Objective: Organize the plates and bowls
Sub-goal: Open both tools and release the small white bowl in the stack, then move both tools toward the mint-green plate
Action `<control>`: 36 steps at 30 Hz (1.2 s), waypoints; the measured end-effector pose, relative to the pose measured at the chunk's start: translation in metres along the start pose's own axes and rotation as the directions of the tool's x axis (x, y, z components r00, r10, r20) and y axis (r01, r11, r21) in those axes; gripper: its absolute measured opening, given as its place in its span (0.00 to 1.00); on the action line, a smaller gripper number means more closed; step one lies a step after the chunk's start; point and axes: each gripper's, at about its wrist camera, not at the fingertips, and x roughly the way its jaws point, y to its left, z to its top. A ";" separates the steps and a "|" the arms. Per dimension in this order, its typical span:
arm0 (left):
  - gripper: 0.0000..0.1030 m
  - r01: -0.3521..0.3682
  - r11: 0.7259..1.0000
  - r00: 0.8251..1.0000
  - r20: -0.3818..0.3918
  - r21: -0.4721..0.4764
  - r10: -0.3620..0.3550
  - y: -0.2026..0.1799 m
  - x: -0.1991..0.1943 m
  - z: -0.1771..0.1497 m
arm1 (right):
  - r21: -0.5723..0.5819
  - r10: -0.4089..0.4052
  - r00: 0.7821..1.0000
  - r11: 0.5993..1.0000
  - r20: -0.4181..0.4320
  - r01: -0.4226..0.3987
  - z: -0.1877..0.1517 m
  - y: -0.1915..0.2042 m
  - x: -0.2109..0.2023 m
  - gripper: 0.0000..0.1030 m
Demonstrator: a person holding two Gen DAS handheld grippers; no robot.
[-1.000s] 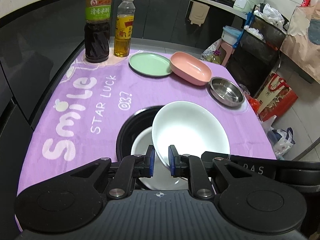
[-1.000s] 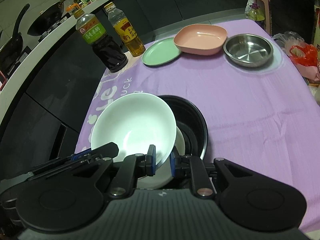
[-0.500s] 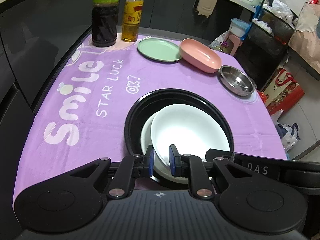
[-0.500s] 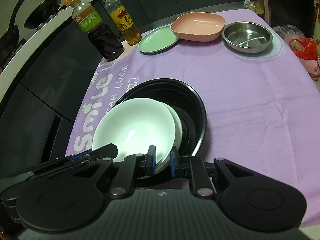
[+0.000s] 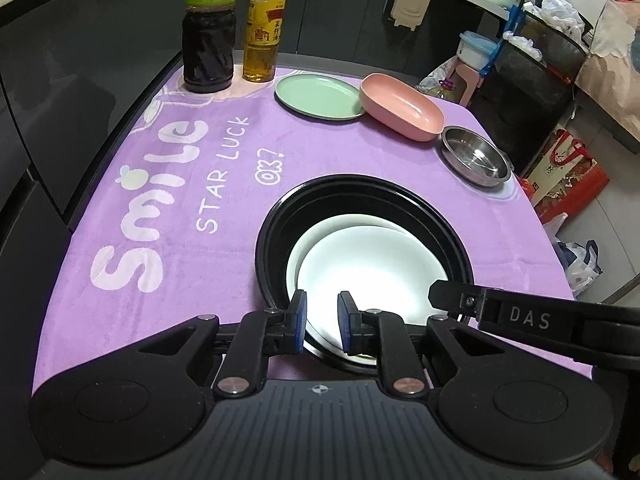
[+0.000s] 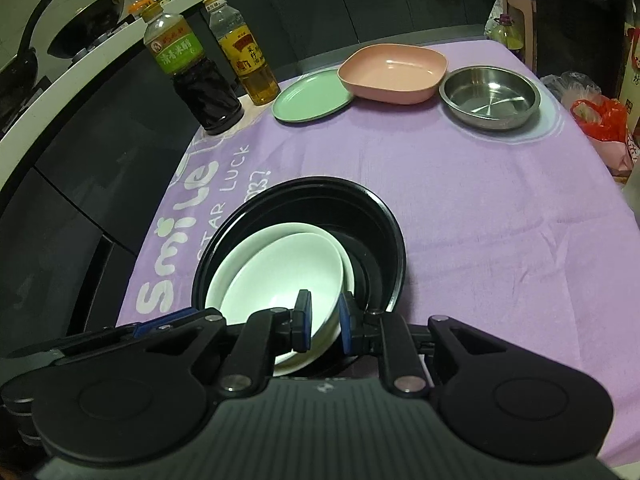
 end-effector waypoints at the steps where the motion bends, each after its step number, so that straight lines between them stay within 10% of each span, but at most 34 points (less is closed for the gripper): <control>1: 0.14 0.001 1.000 1.000 0.000 0.000 -0.001 0.000 0.000 0.000 | 0.004 -0.001 1.000 1.000 -0.004 0.001 0.000 0.000 0.001 0.12; 36: 0.15 -0.035 0.998 0.997 0.064 -0.057 0.038 0.030 0.007 0.055 | 0.049 -0.005 1.000 0.999 0.029 0.003 0.048 -0.014 0.013 0.12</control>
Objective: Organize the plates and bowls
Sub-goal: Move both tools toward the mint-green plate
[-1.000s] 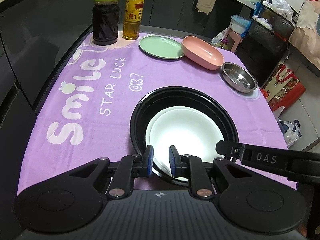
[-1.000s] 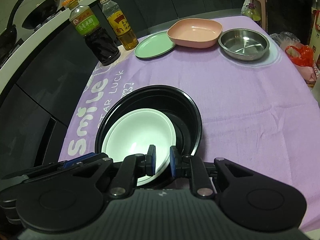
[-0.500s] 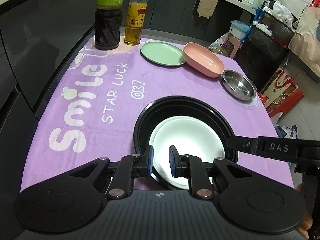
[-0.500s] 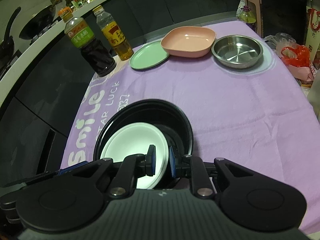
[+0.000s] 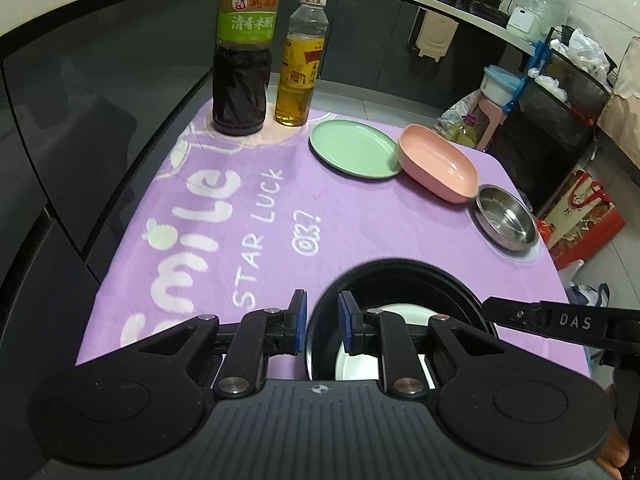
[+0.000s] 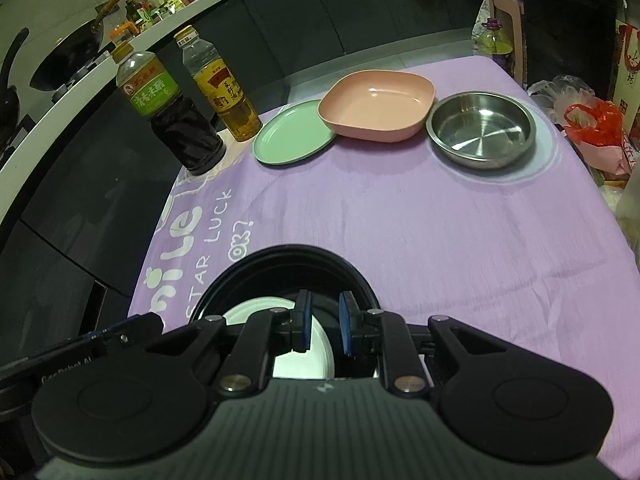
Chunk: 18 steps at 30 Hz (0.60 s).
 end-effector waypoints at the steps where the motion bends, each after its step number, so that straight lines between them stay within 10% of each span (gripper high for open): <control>1: 0.15 0.001 1.000 1.000 0.001 -0.001 -0.001 0.001 0.002 0.002 | -0.001 0.001 1.000 1.000 -0.002 -0.001 0.002 0.000 0.002 0.12; 18: 0.15 0.009 0.999 1.000 0.015 -0.052 -0.008 0.012 0.054 0.056 | 0.020 0.024 0.999 1.000 -0.032 -0.023 0.046 0.000 0.036 0.12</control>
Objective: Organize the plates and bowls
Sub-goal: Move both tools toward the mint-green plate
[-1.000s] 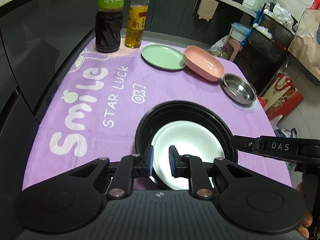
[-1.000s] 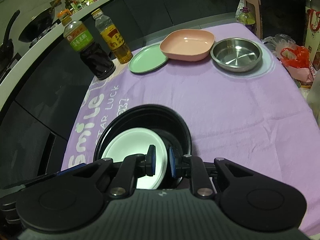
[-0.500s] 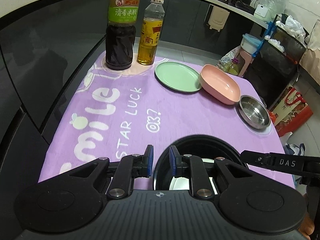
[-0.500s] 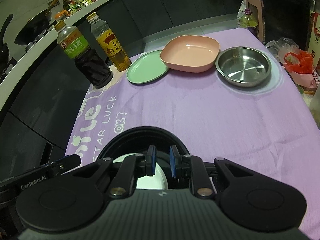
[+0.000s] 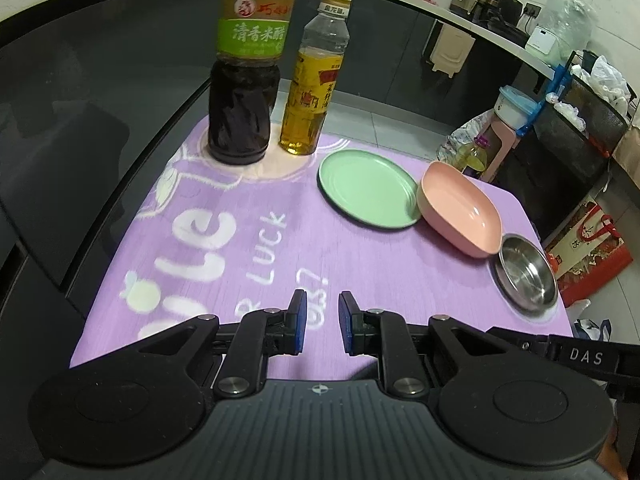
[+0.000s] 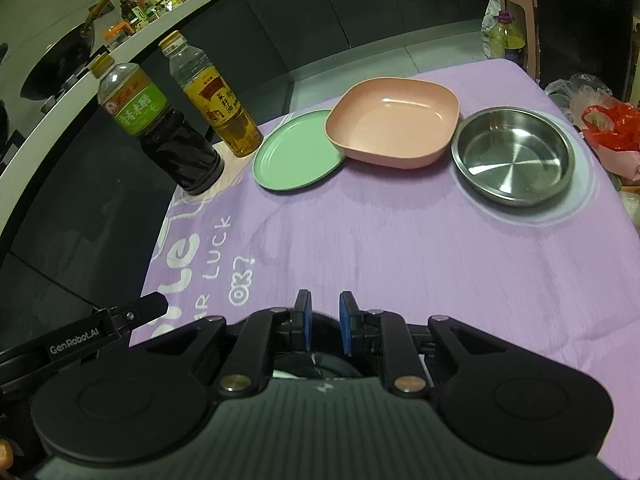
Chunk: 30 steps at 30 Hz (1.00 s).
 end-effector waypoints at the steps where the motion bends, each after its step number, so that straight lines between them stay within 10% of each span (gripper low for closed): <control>1: 0.15 -0.004 1.000 1.000 0.002 0.003 0.004 0.000 0.004 0.004 | 0.000 0.002 1.000 1.000 -0.004 -0.002 0.003 0.000 0.003 0.12; 30: 0.16 0.069 0.971 0.997 -0.021 -0.230 -0.076 0.022 0.160 0.085 | 0.132 0.080 0.991 0.989 -0.105 -0.066 0.081 -0.018 0.105 0.13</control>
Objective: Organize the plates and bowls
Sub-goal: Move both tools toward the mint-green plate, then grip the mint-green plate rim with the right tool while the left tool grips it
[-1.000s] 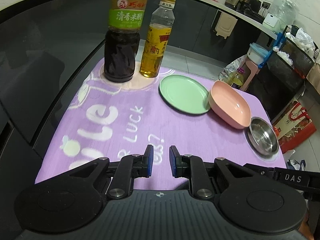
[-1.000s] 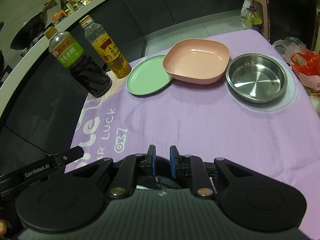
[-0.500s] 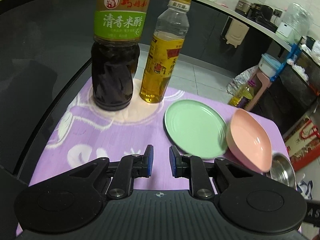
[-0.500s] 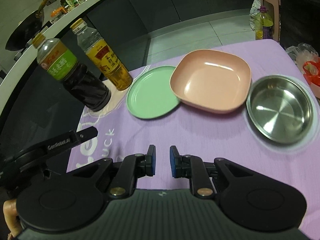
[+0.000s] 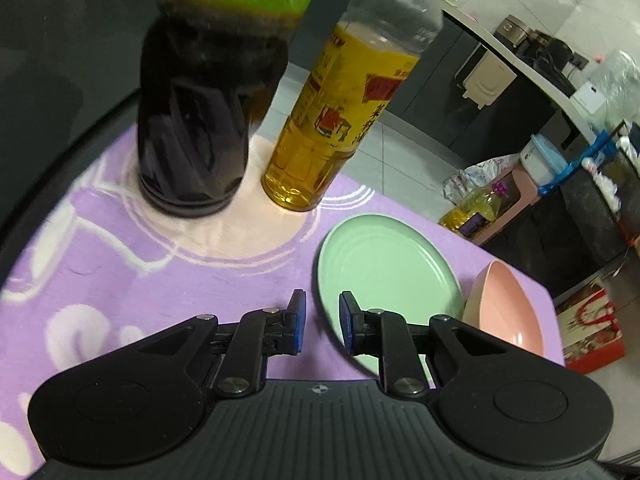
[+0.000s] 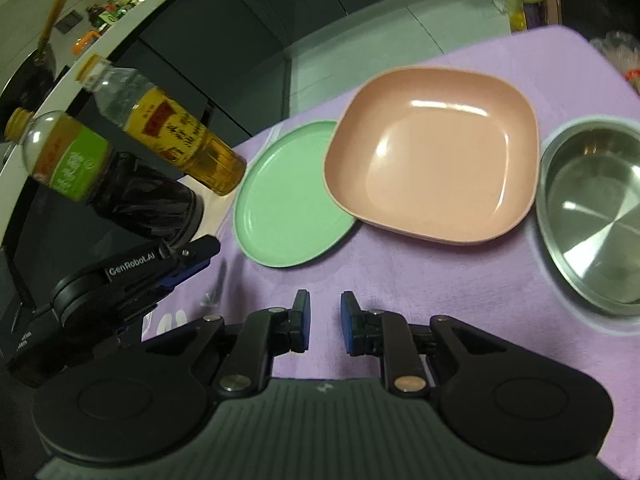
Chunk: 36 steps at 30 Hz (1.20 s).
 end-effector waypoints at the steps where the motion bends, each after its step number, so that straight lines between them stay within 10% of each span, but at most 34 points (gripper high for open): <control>1: 0.16 -0.003 1.000 1.000 -0.002 -0.006 0.003 -0.001 0.003 0.001 | 0.008 0.001 1.000 1.000 -0.001 -0.001 0.001 -0.001 0.002 0.13; 18: 0.13 -0.098 0.979 0.994 -0.022 0.182 0.103 -0.011 0.010 -0.014 | 0.176 -0.020 0.995 0.984 0.098 0.002 0.021 -0.017 0.031 0.32; 30: 0.16 -0.068 0.997 0.997 -0.023 0.034 0.069 0.014 0.009 -0.001 | -0.005 -0.014 0.992 1.000 0.123 0.015 0.025 0.001 0.047 0.20; 36: 0.14 -0.103 0.982 0.994 -0.007 0.155 0.105 0.000 0.005 -0.009 | -0.049 -0.032 0.991 0.998 0.127 0.039 0.023 0.008 0.047 0.19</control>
